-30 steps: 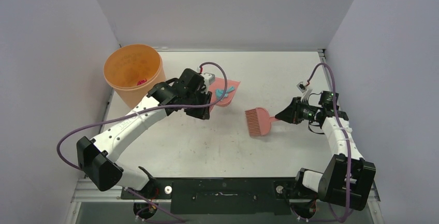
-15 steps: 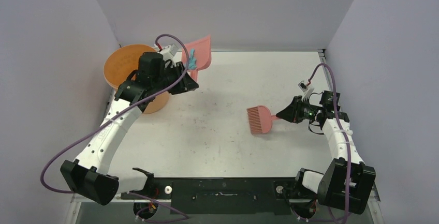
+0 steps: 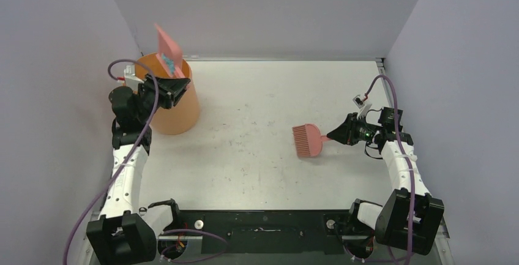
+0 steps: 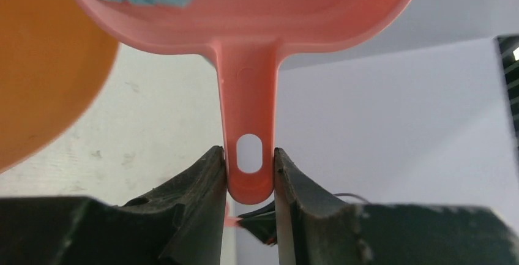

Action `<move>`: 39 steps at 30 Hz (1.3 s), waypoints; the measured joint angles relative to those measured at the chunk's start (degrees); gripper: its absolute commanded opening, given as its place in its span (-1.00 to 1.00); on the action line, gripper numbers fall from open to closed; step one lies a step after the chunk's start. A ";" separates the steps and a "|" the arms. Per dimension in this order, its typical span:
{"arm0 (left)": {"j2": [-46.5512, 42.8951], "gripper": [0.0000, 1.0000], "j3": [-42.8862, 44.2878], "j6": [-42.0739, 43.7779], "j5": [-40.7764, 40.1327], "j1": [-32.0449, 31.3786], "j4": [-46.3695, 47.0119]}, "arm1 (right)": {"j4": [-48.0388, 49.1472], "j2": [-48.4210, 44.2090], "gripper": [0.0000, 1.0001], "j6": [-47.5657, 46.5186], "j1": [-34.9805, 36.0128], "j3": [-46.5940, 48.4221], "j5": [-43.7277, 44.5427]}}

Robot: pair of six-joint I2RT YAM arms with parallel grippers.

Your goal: Sweep away the paper scraps from the table

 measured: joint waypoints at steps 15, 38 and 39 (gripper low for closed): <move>-1.22 -1.00 -14.60 -30.75 4.46 5.73 33.99 | 0.02 -0.02 -0.89 0.00 0.00 -0.22 0.04; -2.60 -1.00 -4.13 -7.72 0.79 -6.38 11.34 | 0.04 -0.13 -0.89 0.02 0.00 -0.22 0.15; -2.73 -1.00 -4.15 -6.25 -0.59 -8.17 10.01 | 0.04 -0.22 -0.89 0.02 0.00 -0.22 0.17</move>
